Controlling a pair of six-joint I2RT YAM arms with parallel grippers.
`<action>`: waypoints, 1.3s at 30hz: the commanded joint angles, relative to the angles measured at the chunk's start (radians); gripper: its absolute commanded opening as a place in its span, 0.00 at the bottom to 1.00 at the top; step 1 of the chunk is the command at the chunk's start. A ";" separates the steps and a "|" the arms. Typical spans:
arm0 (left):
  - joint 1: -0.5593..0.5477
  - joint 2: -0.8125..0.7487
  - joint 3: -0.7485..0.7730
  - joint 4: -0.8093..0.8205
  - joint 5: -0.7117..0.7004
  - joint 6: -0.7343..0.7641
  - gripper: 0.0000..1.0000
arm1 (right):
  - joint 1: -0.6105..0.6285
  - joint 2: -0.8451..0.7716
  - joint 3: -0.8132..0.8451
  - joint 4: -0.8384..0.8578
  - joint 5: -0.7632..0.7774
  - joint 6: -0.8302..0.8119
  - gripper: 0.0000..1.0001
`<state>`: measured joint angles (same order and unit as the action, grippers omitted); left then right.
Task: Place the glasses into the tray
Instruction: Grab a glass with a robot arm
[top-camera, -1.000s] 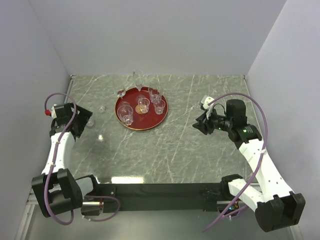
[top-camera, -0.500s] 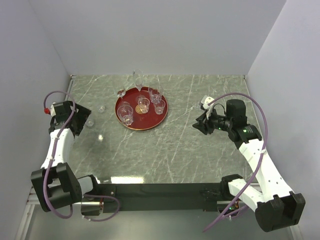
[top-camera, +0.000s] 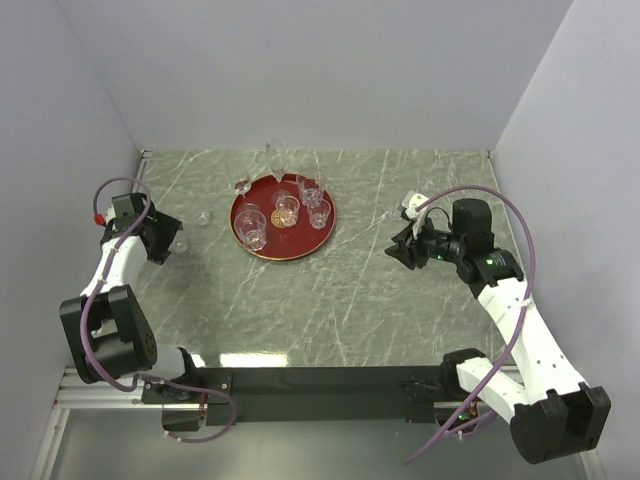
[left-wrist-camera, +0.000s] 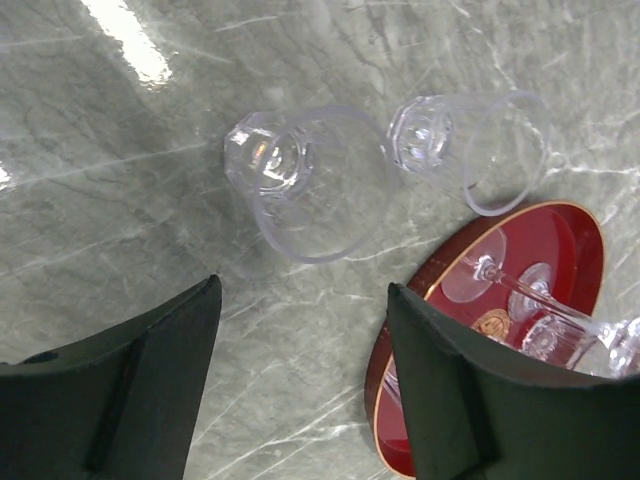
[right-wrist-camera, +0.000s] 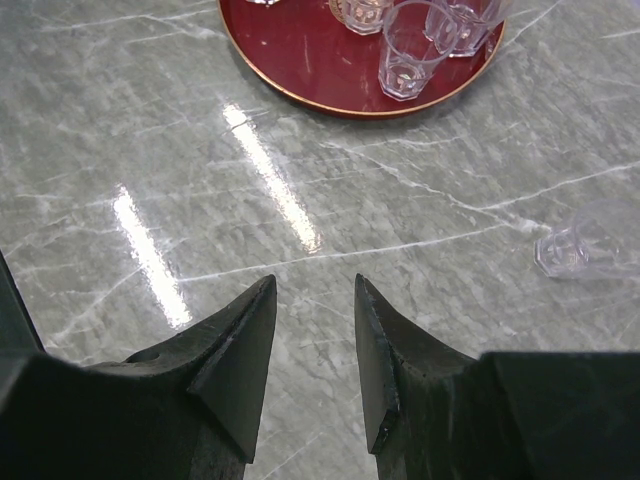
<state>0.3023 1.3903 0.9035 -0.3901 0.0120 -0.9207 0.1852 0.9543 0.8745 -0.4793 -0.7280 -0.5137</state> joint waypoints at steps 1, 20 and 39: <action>0.004 0.006 0.046 -0.009 -0.047 -0.026 0.72 | -0.009 0.001 -0.006 0.022 -0.014 -0.005 0.45; 0.006 0.096 0.051 0.019 -0.096 -0.047 0.40 | -0.012 0.004 -0.006 0.024 -0.010 -0.005 0.44; 0.014 0.041 0.014 0.025 -0.093 0.016 0.00 | -0.026 -0.002 -0.006 0.022 -0.014 -0.003 0.44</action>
<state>0.3107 1.4963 0.9211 -0.3832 -0.0795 -0.9424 0.1699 0.9569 0.8745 -0.4793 -0.7280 -0.5140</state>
